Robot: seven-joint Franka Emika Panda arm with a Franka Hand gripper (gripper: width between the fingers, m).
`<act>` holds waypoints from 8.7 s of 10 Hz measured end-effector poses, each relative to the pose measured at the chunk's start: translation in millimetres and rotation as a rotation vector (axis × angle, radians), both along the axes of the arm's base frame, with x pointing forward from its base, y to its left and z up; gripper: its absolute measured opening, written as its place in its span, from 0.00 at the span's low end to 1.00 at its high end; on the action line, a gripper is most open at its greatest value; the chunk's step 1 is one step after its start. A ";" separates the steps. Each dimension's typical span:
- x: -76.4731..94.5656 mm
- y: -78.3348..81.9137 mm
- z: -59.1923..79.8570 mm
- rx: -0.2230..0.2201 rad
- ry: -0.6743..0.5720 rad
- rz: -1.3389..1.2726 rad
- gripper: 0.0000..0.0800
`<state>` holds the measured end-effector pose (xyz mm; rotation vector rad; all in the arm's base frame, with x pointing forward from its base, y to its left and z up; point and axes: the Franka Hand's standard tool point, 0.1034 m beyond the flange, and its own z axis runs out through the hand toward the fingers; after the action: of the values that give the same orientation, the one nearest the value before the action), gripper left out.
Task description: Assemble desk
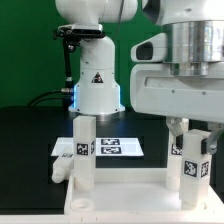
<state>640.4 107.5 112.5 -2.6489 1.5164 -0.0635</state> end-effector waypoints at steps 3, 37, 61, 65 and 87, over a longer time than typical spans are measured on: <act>-0.3 -1.2 -0.4 0.016 0.012 -0.190 0.36; 0.9 -9.9 3.4 0.027 -0.023 -0.111 0.36; 0.9 -4.4 9.4 0.070 0.021 -0.143 0.81; 1.4 5.3 11.5 0.073 0.026 -0.165 0.81; -9.0 0.1 -4.7 -0.027 -0.115 0.286 0.36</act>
Offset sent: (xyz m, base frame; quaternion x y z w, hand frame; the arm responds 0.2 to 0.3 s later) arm 0.0000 0.0000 0.0000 0.0000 0.0000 0.1296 0.9916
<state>631.4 107.5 107.8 -2.7994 1.0990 -0.2131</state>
